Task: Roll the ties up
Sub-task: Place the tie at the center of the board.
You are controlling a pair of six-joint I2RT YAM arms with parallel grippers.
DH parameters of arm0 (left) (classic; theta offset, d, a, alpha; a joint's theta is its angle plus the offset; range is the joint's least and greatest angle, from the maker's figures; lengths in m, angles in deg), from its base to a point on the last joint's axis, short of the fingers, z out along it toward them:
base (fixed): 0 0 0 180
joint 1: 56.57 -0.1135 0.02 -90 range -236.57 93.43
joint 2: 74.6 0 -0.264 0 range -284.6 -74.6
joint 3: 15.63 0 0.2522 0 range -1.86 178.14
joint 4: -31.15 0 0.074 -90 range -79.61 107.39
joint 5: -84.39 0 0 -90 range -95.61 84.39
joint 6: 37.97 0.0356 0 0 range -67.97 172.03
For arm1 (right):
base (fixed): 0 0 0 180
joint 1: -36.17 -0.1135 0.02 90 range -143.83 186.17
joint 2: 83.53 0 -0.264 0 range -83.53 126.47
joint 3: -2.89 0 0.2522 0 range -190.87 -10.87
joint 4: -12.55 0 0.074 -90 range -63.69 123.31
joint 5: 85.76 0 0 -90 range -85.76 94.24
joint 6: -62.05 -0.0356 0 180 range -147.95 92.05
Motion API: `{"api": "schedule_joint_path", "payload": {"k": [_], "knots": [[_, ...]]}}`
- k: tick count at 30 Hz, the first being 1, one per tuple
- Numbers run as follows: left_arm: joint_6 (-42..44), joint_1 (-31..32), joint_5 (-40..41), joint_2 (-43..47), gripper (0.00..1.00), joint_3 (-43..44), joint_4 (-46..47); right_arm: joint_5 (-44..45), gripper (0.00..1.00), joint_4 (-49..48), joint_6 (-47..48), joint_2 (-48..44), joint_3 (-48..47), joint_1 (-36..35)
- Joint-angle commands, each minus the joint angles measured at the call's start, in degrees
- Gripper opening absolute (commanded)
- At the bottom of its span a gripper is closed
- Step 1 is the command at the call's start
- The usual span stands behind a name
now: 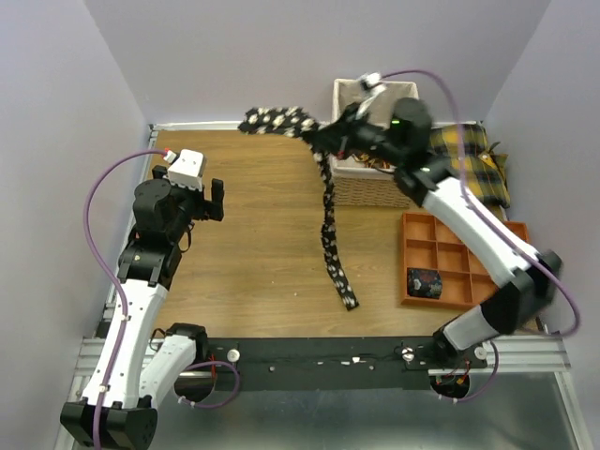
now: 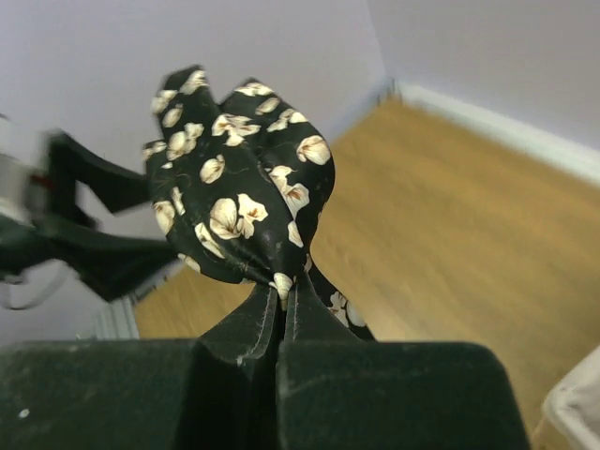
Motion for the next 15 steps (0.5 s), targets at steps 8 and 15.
{"api": "schedule_joint_path", "payload": {"k": [8, 15], "knots": [[1.8, 0.2, 9.7, -0.1, 0.99, -3.4, -2.0, 14.4, 0.07, 15.4, 3.0, 40.6, -28.2, -9.5], [3.5, 0.0, 10.6, -2.4, 0.99, -3.4, -2.0, 20.0, 0.77, 15.7, 3.1, 51.2, -38.7, -9.5]]}}
